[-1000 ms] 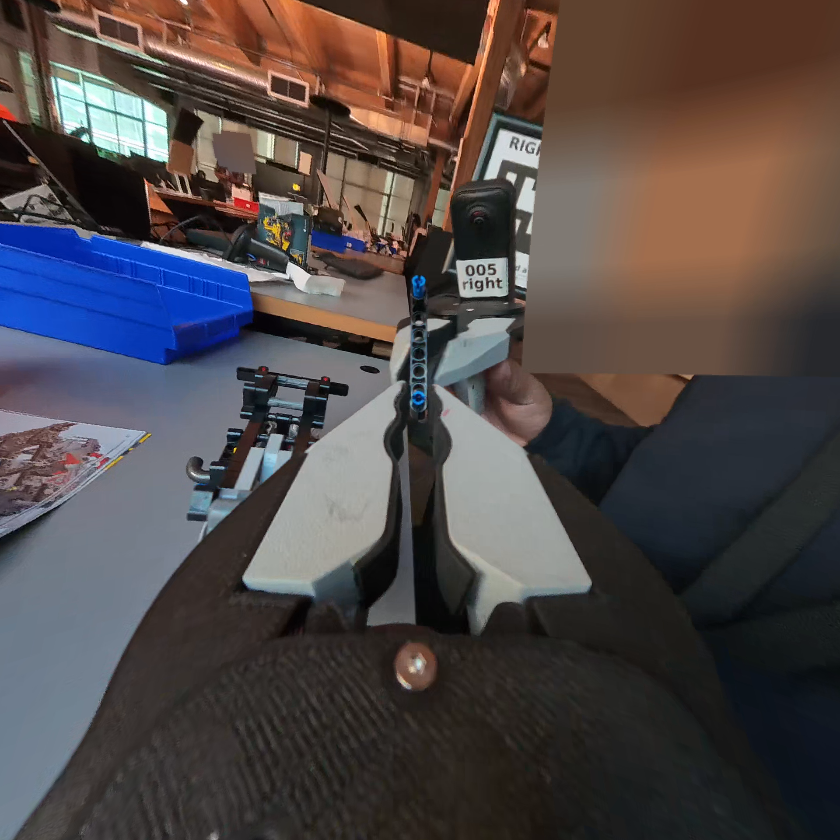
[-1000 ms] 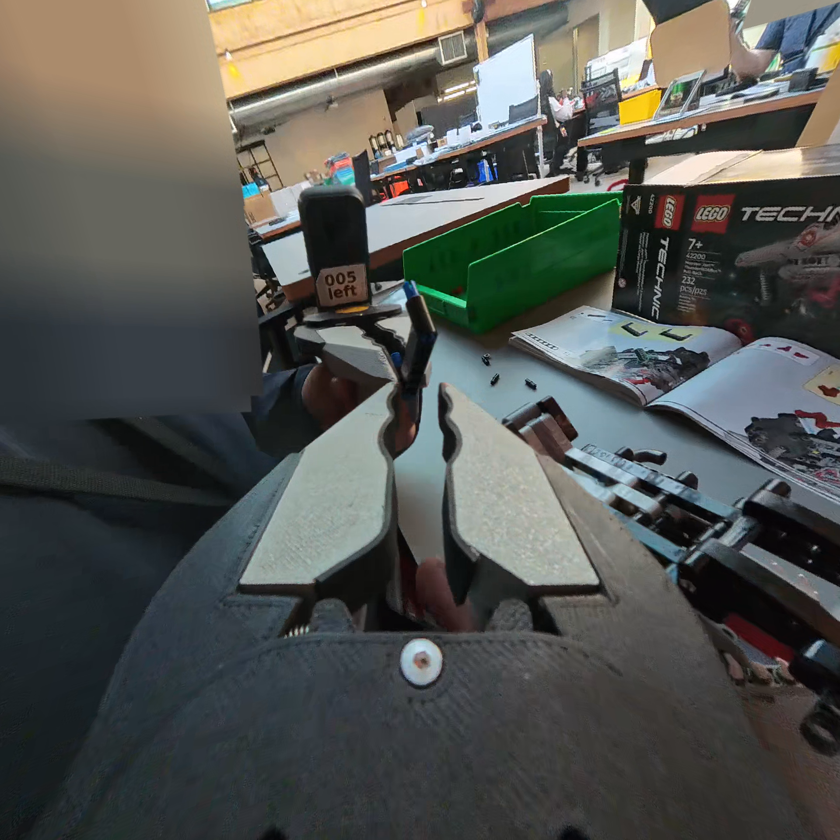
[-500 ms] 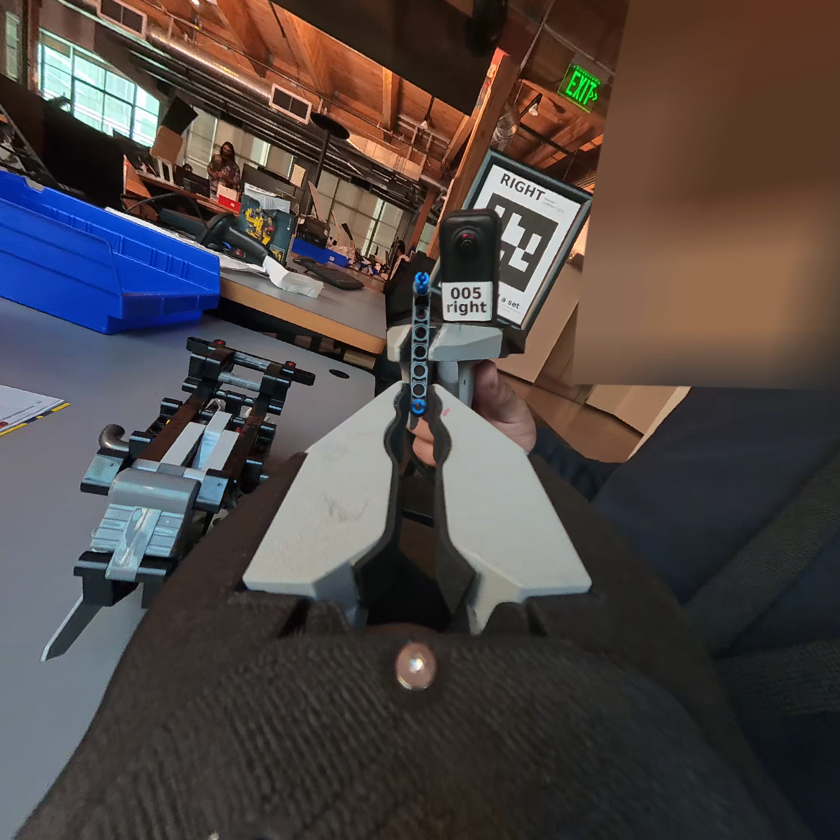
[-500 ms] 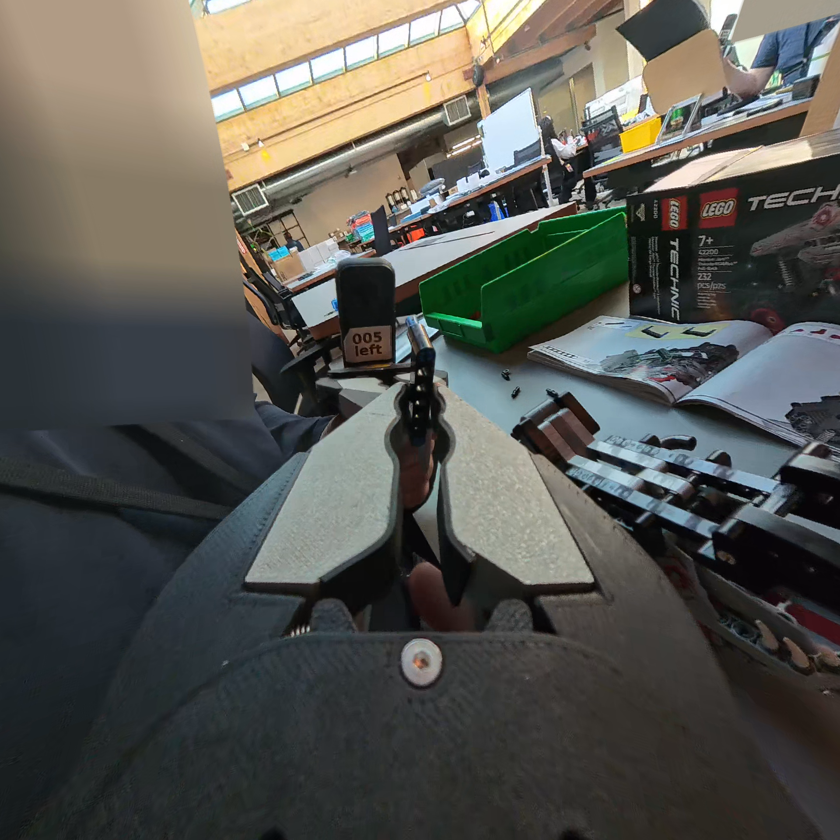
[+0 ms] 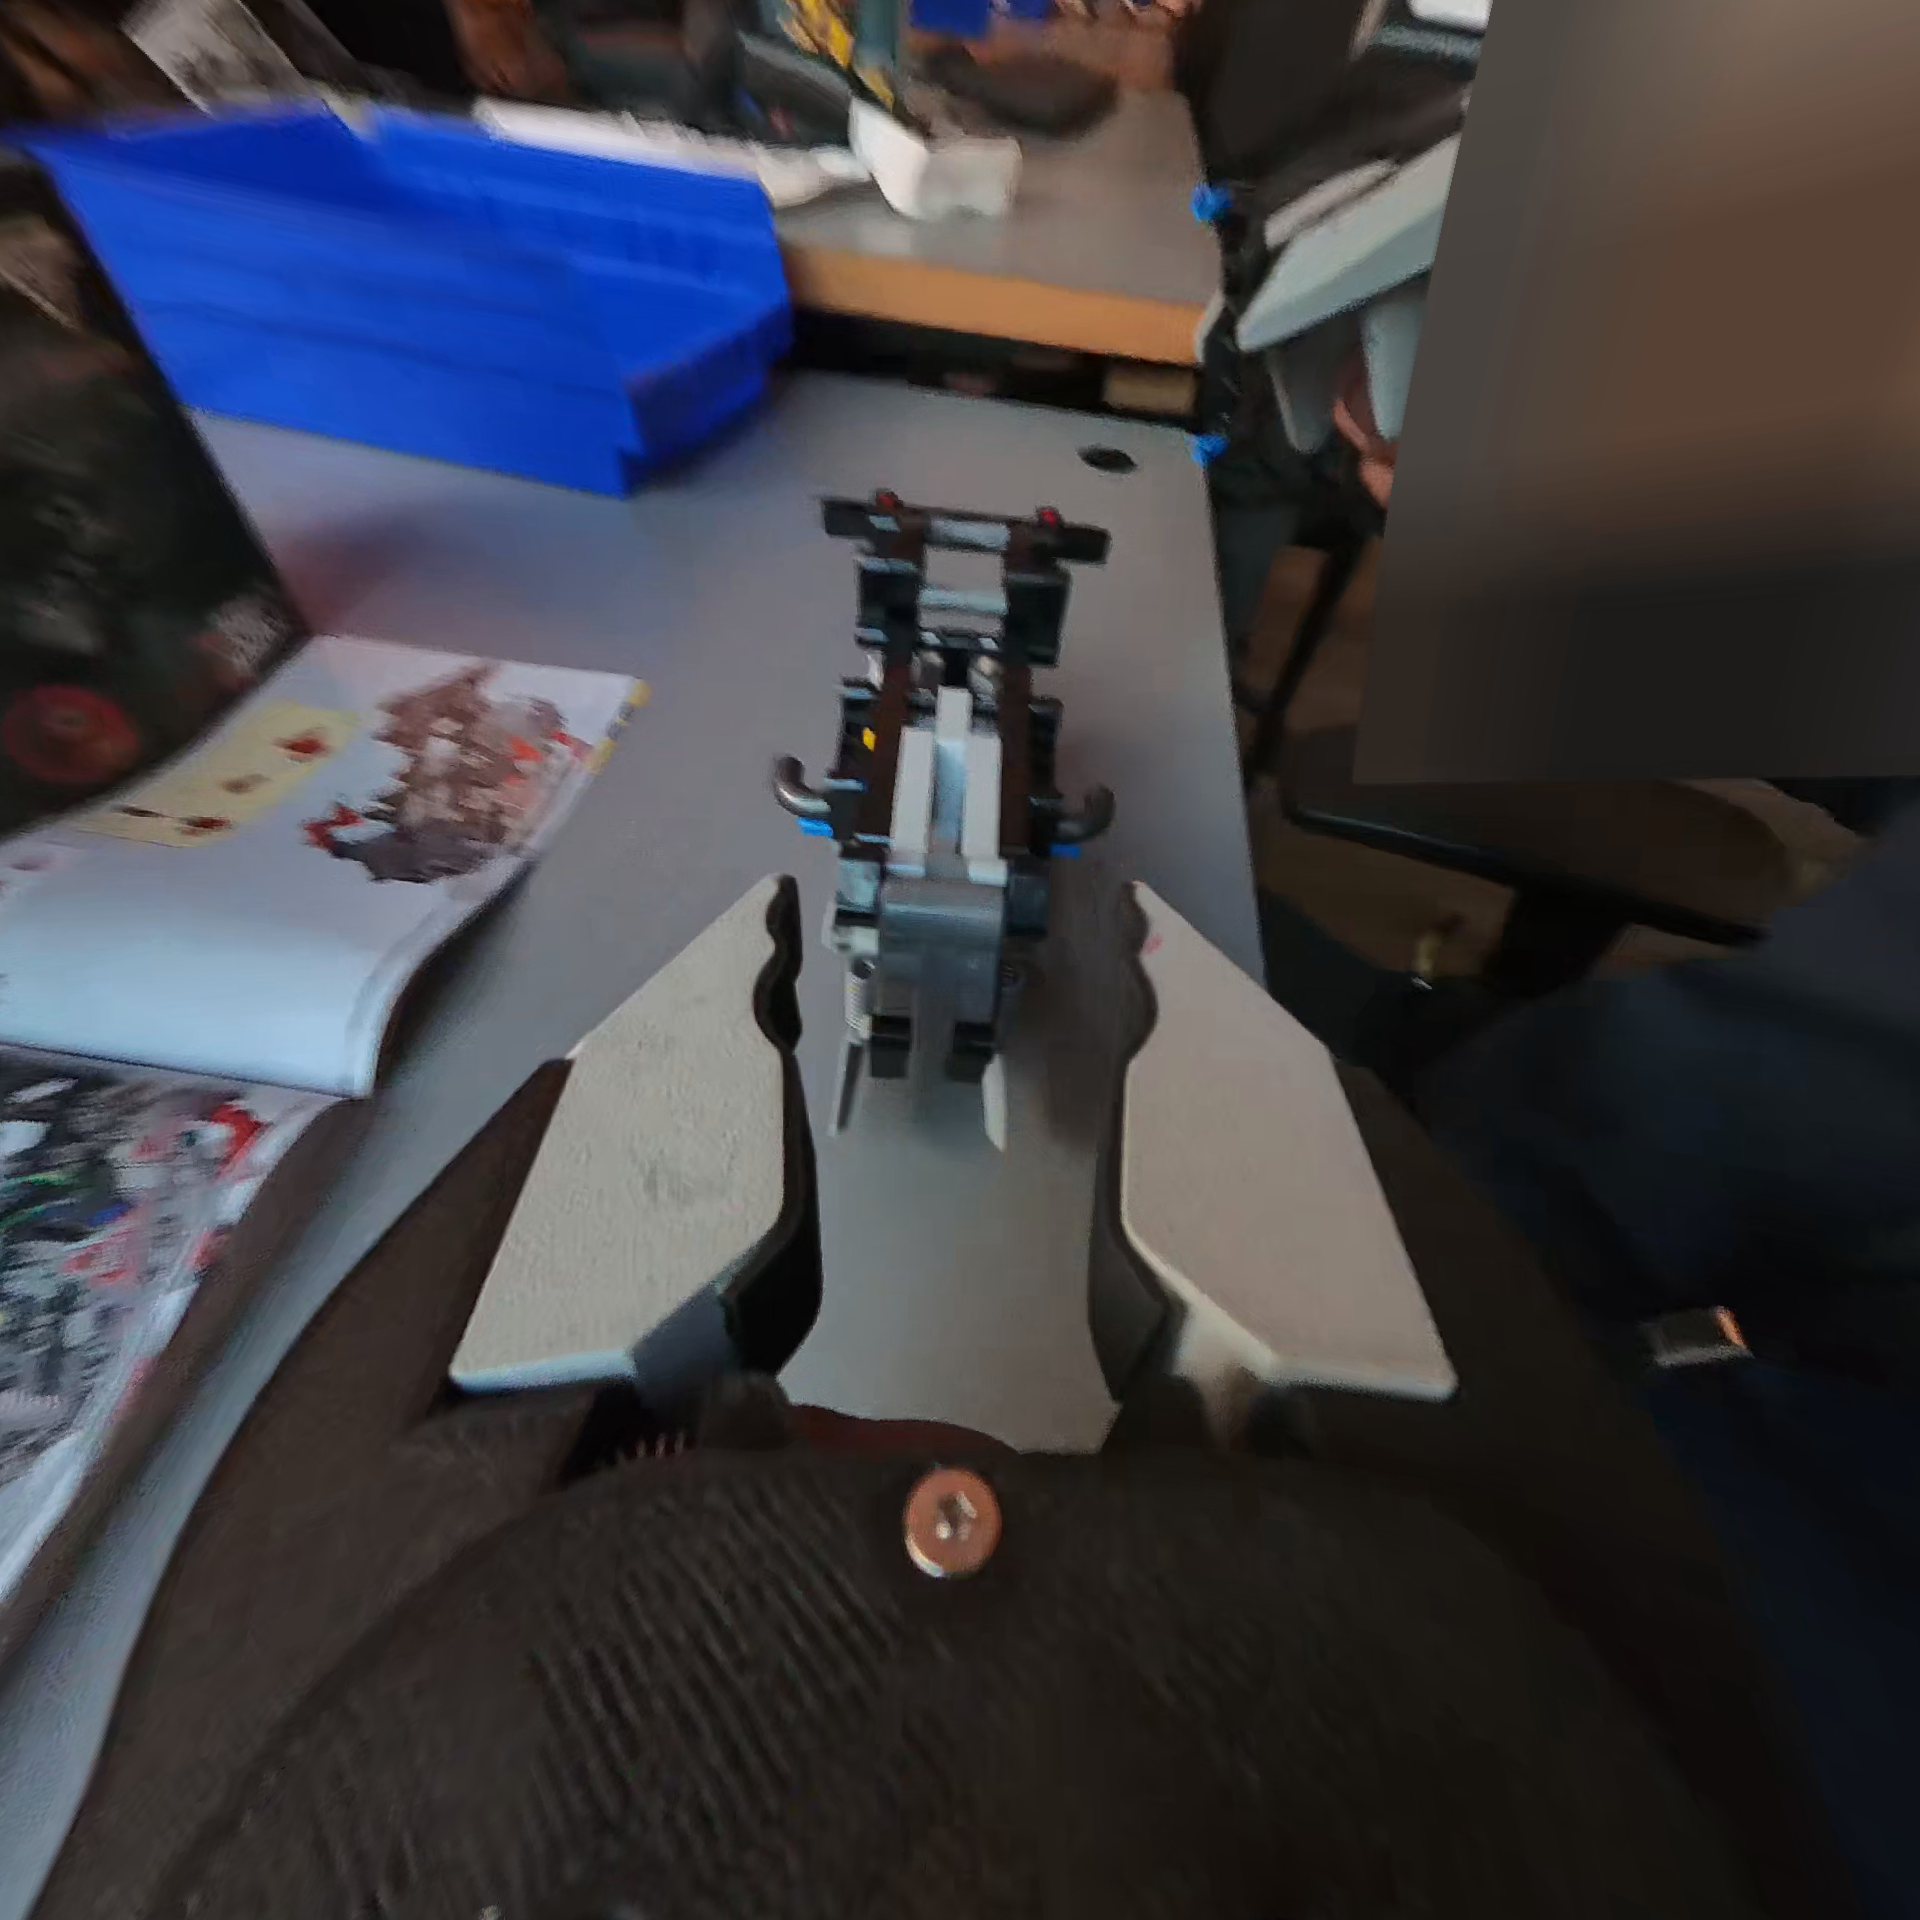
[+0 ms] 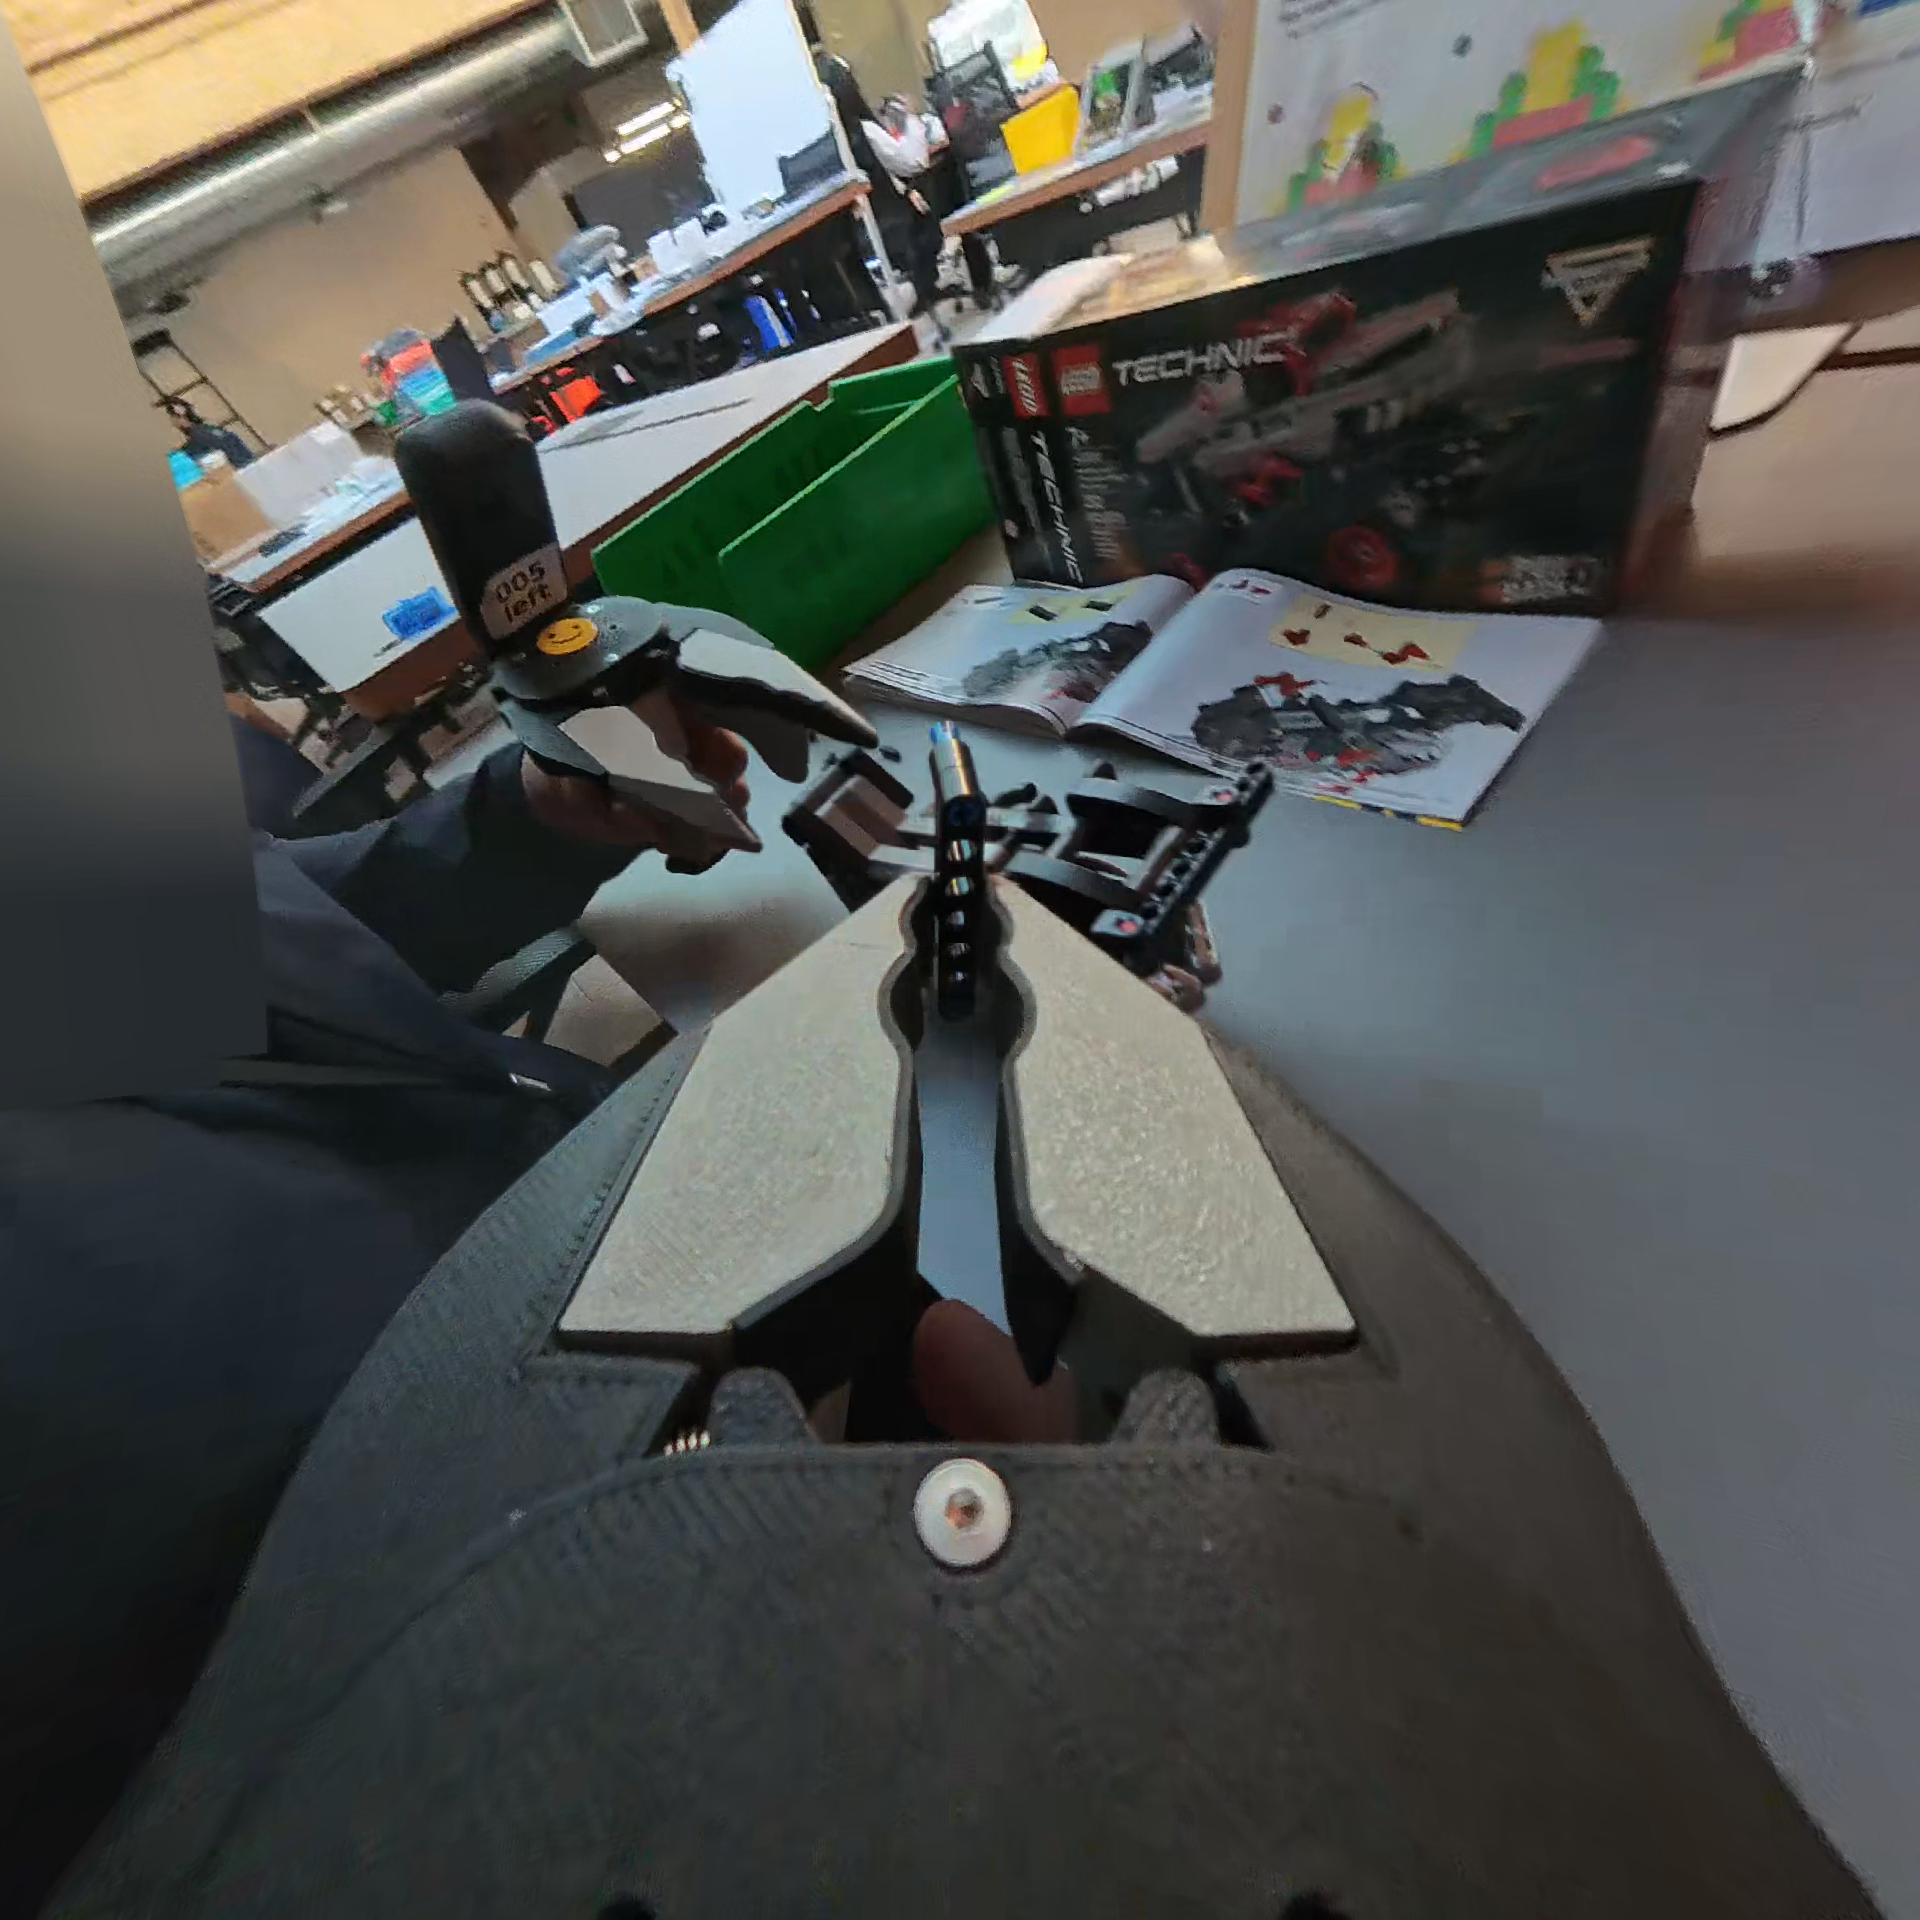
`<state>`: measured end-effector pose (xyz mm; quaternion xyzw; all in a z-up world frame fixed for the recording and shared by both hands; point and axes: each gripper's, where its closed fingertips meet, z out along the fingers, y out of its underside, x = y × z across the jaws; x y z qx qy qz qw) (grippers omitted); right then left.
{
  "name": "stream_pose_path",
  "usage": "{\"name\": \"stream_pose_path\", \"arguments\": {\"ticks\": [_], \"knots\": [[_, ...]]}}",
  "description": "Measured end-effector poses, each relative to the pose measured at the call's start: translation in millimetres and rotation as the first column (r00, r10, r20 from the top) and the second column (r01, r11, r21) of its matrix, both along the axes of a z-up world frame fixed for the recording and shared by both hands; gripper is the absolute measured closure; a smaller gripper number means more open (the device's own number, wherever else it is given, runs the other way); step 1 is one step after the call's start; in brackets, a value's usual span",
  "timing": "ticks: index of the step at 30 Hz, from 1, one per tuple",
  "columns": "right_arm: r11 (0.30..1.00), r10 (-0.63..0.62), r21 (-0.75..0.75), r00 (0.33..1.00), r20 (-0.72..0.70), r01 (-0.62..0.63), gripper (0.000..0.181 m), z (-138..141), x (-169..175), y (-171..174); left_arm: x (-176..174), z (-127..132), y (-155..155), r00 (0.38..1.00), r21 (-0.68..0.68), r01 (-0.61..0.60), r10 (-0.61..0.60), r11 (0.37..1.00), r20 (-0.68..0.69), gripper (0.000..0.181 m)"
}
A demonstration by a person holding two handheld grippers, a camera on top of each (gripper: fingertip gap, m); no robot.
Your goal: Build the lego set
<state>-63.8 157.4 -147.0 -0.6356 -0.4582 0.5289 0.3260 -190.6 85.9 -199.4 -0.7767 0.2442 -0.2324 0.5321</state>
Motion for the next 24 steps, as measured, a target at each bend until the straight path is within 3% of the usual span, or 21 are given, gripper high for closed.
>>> {"name": "stream_pose_path", "arguments": {"ticks": [2,6,12,18,24], "knots": [[1.0,-0.02,-0.004,0.998,0.059,0.02,0.176,-7,6,9,6,-13,-2,0.999,-0.078,0.041,-0.043,0.996,-0.016,0.128],[0.997,-0.057,0.054,0.973,0.225,0.045,0.177,-21,12,21,23,-7,-10,1.0,-0.055,0.014,-0.013,0.998,0.024,0.139],[0.981,0.06,0.151,0.934,0.352,-0.12,0.177,-12,-11,4,46,-13,-24,0.996,-0.014,-0.043,0.042,0.999,-0.075,0.142],[0.929,0.181,0.198,0.852,0.492,-0.312,0.177,-23,-38,-13,53,-22,-25,0.999,-0.047,-0.023,0.021,0.999,-0.046,0.141],[0.921,0.216,0.185,0.845,0.489,-0.342,0.177,-34,-47,-19,54,-30,-22,0.999,-0.062,-0.035,0.033,0.997,-0.038,0.142]]}}
